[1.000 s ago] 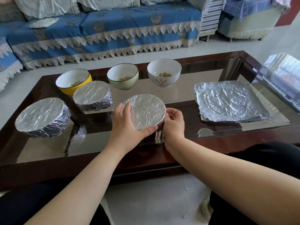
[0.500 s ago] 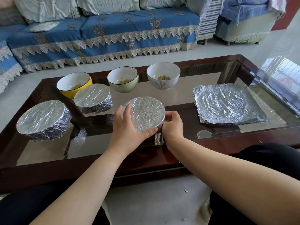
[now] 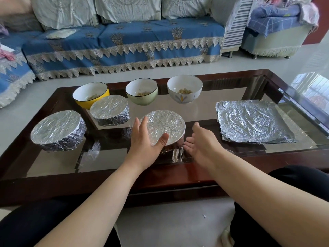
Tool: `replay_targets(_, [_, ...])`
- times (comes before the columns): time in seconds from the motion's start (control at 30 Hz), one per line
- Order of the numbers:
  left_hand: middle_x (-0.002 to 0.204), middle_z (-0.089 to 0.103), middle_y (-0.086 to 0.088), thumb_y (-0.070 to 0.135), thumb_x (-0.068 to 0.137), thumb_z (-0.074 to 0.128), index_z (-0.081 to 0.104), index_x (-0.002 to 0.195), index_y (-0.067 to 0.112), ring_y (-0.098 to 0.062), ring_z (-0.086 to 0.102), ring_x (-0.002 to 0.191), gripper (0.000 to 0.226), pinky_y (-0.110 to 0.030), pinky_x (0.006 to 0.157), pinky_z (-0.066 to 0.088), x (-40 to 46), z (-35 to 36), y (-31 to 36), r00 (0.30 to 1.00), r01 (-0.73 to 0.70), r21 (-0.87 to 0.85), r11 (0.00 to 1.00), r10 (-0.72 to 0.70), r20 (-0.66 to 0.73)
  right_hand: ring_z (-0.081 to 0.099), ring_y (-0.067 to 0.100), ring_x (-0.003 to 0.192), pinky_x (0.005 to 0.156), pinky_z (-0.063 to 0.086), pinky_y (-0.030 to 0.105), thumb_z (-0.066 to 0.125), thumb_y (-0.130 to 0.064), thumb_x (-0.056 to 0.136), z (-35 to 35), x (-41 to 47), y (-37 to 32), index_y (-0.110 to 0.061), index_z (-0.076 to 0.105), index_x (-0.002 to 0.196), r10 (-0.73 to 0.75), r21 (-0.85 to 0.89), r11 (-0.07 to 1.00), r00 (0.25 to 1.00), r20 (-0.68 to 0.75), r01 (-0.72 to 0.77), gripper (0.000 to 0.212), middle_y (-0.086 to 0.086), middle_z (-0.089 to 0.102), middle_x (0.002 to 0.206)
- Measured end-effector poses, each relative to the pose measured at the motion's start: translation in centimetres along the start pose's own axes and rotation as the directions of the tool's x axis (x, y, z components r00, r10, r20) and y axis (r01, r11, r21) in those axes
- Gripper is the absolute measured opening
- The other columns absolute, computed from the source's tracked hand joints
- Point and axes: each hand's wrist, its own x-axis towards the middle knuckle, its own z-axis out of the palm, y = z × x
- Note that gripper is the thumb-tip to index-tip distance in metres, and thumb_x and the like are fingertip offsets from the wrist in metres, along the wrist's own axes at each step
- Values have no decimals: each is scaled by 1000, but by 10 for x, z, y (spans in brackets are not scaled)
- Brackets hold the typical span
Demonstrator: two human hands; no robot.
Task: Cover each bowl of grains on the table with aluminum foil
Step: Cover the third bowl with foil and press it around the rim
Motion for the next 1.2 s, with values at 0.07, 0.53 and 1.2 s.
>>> replay_targets(0.07, [164,-15,-4,75,75,39,3,158,22,-12,-15,150,104,-31,119,0,0,0,-1,1000,4,-21,1000,-4,6,42,37,135,110,40,42,35,-39,105,3,-5,-5,1,36,141,38,102,994,997,63,-44,54,30,32,150])
replay_targets(0.53, [165,-7,1,47,99,38,9,157,21,-2,-11,147,70,-32,122,0,6,-3,-6,997,56,-251,966,-66,-33,59,19,99,109,42,39,47,-38,101,11,1,8,-5,56,129,93,151,982,987,130,-113,43,6,65,103])
replay_targets(1.2, [93,66,-16,24,89,65,60,103,16,-28,66,83,17,-39,94,49,0,-21,-18,752,627,-714,312,-483,449,63,30,96,91,52,44,33,-63,96,9,12,4,-14,38,143,111,-89,989,993,-49,-115,68,10,54,127])
